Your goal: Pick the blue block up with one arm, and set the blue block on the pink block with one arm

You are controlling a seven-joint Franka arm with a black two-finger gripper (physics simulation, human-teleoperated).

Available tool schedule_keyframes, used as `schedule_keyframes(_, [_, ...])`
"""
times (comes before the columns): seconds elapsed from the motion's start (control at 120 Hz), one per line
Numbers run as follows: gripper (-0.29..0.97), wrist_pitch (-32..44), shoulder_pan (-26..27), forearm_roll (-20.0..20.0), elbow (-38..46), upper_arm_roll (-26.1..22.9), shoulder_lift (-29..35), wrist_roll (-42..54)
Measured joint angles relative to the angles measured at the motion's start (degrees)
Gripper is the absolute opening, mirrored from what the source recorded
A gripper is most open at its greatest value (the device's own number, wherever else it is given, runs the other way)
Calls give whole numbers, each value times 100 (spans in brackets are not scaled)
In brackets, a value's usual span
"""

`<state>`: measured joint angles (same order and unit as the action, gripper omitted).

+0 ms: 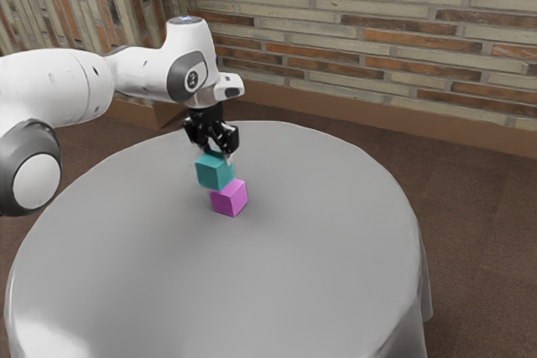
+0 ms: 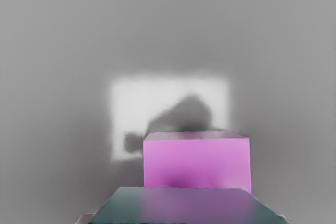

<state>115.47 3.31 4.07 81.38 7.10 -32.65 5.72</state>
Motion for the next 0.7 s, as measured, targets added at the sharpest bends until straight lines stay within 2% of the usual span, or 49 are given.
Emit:
schedule_keyframes(0.258, [7, -233, -60, -28, -587, -76, -376, 133])
schedule_keyframes(0.467, [21, -520, -100, 8, -1175, -101, -703, 225])
schedule_keyframes(0.7, [47, -707, -100, 143, -1210, -169, -753, 374])
